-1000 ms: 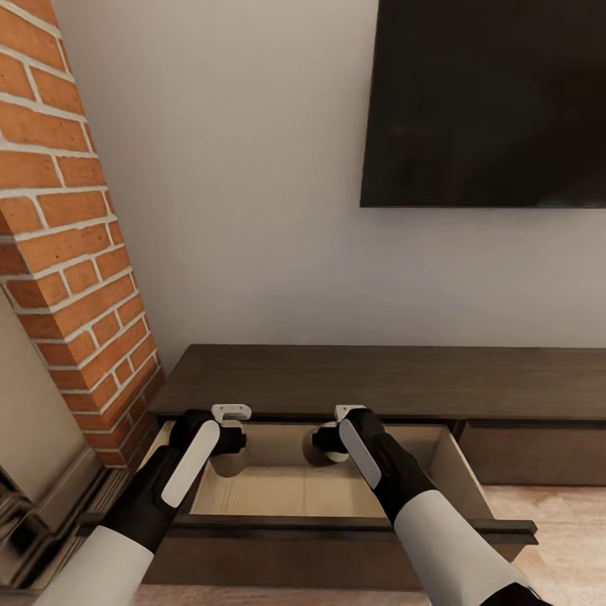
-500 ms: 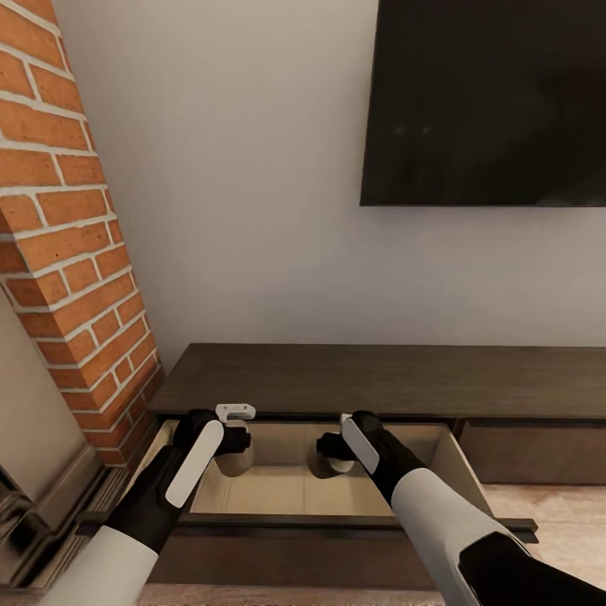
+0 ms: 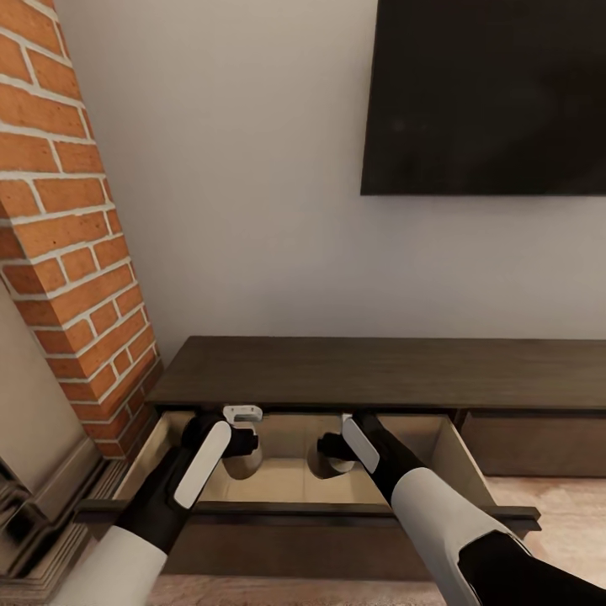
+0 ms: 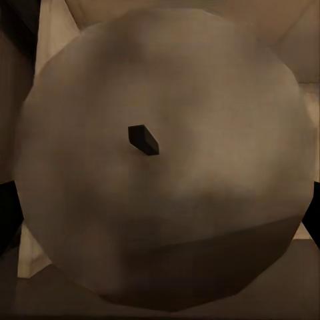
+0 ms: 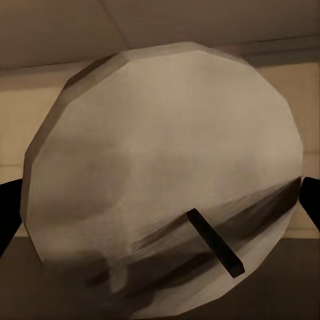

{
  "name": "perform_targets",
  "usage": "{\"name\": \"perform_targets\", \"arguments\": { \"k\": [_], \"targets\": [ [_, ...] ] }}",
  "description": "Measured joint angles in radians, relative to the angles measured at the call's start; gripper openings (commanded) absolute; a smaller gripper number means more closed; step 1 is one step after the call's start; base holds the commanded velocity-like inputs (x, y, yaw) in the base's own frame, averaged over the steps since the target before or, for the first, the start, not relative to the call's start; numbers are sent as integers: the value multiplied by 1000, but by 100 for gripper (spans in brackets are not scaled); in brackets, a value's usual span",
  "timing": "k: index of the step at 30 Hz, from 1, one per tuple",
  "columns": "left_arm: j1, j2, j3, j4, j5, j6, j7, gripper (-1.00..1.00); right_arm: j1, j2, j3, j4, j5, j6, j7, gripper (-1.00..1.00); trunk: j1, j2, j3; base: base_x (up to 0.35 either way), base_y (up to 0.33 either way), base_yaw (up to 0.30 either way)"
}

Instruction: Place each of the two pumpkins and all three candles from the living room inside a cabinet in the living room (use any cabinet), then make sure every cabinet is closed, and position the cauldron so it is next to a table in the living room.

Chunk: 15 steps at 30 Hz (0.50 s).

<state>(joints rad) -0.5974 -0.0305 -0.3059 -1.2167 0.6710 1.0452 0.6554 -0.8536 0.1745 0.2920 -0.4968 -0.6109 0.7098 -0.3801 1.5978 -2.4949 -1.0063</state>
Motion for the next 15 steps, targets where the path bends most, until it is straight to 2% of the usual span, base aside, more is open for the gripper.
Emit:
{"name": "perform_targets", "arguments": {
  "k": [5, 15],
  "targets": [
    [-1, -8, 0, 40, -2, 0, 1, -100, 0, 0, 0, -1, 0, 0, 0, -100, 5, -5, -19, 0, 0, 0],
    [-1, -9, -1, 51, -5, 0, 0, -100, 0, 0, 1, -1, 0, 0, 0, -100, 9, -8, -58, 0, 0, 0]
  ]
}}
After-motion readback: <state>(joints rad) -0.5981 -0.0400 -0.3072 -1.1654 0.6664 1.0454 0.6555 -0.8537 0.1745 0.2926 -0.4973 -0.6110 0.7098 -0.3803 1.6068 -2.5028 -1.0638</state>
